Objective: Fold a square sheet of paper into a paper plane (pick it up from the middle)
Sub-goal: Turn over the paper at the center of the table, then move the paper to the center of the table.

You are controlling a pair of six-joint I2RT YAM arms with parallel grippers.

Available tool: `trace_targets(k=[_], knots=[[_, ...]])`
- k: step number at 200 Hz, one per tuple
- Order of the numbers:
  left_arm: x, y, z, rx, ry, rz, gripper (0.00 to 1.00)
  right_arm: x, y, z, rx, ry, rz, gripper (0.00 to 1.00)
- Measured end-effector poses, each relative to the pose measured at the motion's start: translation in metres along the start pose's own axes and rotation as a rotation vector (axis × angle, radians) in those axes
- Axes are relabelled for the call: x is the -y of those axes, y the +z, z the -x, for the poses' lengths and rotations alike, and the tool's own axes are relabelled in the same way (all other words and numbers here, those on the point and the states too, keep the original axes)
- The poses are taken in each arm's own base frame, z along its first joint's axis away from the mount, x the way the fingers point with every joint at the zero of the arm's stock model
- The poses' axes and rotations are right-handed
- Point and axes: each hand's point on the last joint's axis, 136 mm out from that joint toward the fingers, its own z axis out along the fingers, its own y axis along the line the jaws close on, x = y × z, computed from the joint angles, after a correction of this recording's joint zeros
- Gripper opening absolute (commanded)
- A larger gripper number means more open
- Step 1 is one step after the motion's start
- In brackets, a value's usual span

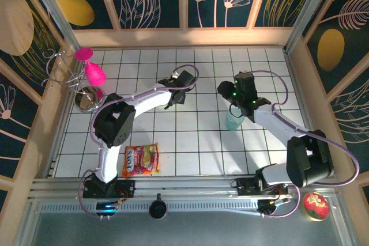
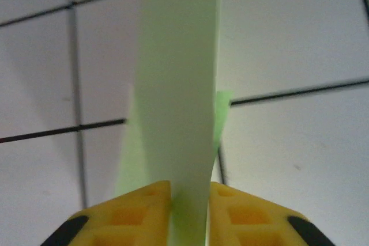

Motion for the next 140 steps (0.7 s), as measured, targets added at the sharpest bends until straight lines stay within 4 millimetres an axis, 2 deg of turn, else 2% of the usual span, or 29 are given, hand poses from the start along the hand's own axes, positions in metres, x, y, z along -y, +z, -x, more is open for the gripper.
trace_targets(k=[32,66,86,107,123,140], knots=[[0.031,0.001,-0.006,-0.016,-0.064,-0.176,0.46,0.006,0.000,0.000,0.003,0.002,-0.024,0.41],[0.033,-0.017,0.000,0.026,-0.149,-0.289,0.60,0.004,0.004,-0.005,-0.018,-0.009,-0.025,0.41],[0.014,-0.032,0.009,0.077,-0.244,-0.351,0.65,-0.014,0.020,-0.021,-0.076,-0.049,-0.007,0.41],[-0.024,-0.037,0.014,0.117,-0.383,-0.390,0.69,-0.046,0.043,-0.051,-0.165,-0.116,0.040,0.39],[-0.054,-0.030,0.005,0.120,-0.474,-0.381,0.73,-0.070,0.062,-0.078,-0.232,-0.155,0.083,0.37],[-0.073,-0.023,-0.015,0.098,-0.533,-0.381,0.76,-0.091,0.082,-0.108,-0.311,-0.184,0.125,0.36]])
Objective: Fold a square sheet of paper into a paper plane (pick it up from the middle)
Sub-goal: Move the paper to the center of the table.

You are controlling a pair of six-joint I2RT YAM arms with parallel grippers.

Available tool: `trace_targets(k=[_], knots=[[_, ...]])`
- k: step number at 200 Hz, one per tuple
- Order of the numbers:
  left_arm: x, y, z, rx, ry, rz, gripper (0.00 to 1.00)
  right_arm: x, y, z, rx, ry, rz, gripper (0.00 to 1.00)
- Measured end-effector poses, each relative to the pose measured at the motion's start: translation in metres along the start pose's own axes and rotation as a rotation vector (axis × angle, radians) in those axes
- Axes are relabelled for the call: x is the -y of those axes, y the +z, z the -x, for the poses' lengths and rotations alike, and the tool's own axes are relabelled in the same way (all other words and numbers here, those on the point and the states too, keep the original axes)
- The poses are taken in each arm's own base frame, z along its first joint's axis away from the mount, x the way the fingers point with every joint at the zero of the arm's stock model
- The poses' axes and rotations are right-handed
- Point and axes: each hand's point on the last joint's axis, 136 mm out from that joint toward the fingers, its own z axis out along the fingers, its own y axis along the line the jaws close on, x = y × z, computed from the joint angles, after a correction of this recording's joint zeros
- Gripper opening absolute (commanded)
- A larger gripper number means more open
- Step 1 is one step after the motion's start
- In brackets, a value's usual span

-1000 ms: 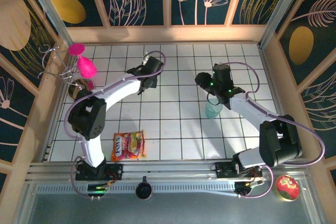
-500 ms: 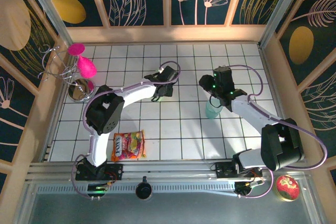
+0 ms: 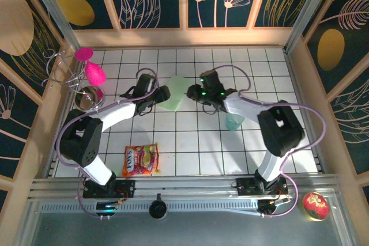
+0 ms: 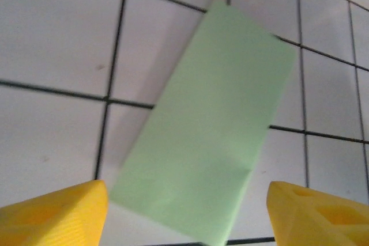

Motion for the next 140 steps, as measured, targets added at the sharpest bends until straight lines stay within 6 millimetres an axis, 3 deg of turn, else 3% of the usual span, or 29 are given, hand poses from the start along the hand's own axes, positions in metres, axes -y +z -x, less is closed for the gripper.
trace_targets(k=[30,60,91,140], knots=[[-0.044,-0.003,-0.025,-0.045,-0.088,0.035,0.83,-0.023,0.044,-0.027,-0.098,-0.022,0.040,0.33],[-0.062,-0.007,-0.032,-0.052,-0.139,0.043,0.90,-0.031,0.073,-0.042,-0.154,-0.029,0.053,0.32],[-0.052,-0.013,-0.021,-0.019,-0.150,-0.014,0.99,-0.026,0.084,-0.048,-0.176,-0.026,0.036,0.33],[-0.033,-0.016,-0.013,-0.001,-0.141,-0.106,0.99,-0.015,0.087,-0.054,-0.202,-0.075,0.016,0.32]])
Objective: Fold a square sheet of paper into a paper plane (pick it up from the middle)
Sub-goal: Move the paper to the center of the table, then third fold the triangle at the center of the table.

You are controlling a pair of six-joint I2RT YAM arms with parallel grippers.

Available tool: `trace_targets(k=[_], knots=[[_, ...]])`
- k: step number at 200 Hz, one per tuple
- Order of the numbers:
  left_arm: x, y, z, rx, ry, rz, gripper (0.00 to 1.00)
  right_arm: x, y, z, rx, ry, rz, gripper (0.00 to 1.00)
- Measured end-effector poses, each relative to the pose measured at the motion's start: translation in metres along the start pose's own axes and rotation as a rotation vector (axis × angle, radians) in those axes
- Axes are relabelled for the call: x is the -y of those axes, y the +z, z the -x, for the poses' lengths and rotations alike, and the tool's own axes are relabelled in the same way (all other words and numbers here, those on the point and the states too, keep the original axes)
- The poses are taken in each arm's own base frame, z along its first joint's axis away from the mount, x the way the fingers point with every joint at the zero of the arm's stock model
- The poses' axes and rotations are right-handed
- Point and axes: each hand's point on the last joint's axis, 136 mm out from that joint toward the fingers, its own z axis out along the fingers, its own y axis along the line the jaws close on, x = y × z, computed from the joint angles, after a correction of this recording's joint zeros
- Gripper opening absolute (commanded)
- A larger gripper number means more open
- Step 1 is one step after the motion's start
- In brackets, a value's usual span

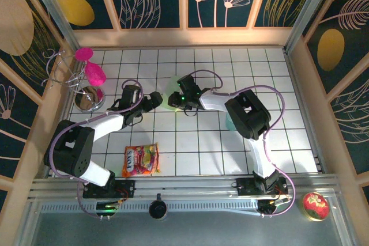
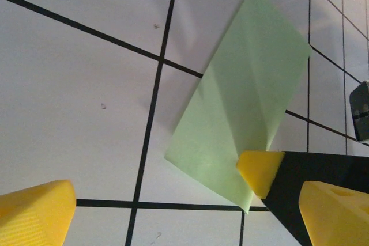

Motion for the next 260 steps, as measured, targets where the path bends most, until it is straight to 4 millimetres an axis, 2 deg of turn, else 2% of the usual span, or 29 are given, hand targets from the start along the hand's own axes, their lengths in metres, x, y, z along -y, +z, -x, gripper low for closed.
trace_targets(k=[17,51,72,94,124,146,191,208,234,260], knots=[[0.003,0.000,-0.002,-0.012,0.000,-0.014,0.99,0.004,-0.006,-0.008,-0.011,-0.042,0.007,0.32],[0.010,0.001,-0.011,-0.064,0.008,-0.060,0.98,0.022,-0.033,-0.040,-0.081,-0.160,-0.011,0.34],[0.013,0.003,-0.020,-0.109,0.008,-0.089,0.97,0.030,-0.047,-0.050,-0.115,-0.194,-0.027,0.35],[0.018,0.003,-0.026,-0.143,-0.001,-0.122,0.89,0.031,-0.062,-0.043,-0.092,-0.153,-0.010,0.37],[0.025,0.002,-0.032,-0.173,-0.023,-0.155,0.79,0.022,-0.082,-0.008,0.037,-0.041,0.029,0.36],[0.031,0.001,-0.045,-0.211,-0.036,-0.168,0.71,0.024,-0.080,0.003,0.071,0.021,0.031,0.34],[0.035,0.009,-0.084,-0.317,-0.034,-0.142,0.58,0.036,-0.056,-0.002,0.035,0.081,0.016,0.32],[0.032,0.011,-0.089,-0.333,-0.058,-0.125,0.52,0.041,-0.050,-0.006,0.020,0.097,0.006,0.31],[0.027,0.015,-0.094,-0.348,-0.083,-0.106,0.51,0.048,-0.044,-0.010,0.003,0.115,-0.007,0.31],[0.024,0.018,-0.100,-0.367,-0.098,-0.091,0.44,0.050,-0.042,-0.010,0.000,0.125,-0.008,0.30]])
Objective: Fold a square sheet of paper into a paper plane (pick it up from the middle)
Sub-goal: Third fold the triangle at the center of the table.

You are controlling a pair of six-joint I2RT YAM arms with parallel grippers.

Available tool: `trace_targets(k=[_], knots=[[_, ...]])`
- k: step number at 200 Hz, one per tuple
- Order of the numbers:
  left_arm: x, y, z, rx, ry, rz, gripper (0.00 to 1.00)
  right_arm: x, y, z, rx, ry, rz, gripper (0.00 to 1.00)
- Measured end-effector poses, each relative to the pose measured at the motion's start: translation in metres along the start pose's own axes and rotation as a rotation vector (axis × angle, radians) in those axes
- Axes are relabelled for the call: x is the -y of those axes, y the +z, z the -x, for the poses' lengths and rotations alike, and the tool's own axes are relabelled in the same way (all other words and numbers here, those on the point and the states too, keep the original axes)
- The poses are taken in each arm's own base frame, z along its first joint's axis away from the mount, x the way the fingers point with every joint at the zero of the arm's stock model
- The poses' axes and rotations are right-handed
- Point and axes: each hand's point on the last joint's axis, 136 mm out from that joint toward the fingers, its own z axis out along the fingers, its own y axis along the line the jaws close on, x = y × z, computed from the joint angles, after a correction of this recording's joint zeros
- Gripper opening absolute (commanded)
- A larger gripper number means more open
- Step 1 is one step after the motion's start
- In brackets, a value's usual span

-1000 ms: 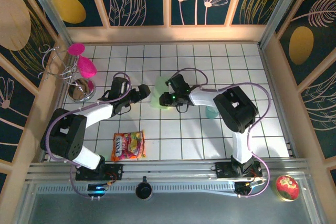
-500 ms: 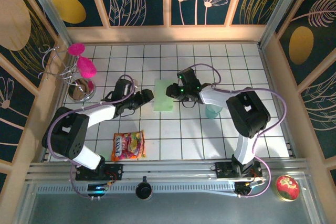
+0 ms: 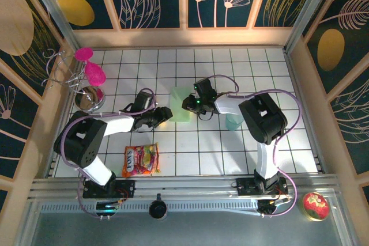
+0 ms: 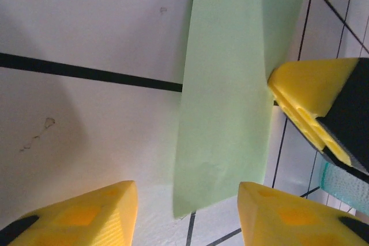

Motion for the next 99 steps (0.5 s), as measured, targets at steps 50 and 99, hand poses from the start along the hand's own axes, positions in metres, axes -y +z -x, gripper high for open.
trace_targets(k=[50,99], knots=[[-0.001,0.007,-0.004,-0.031,-0.026,-0.004,0.35,0.000,0.000,0.000,-0.004,0.005,0.004,0.30],[0.009,0.015,0.002,-0.044,-0.024,-0.026,0.30,0.000,0.001,0.001,-0.002,0.014,0.007,0.30]])
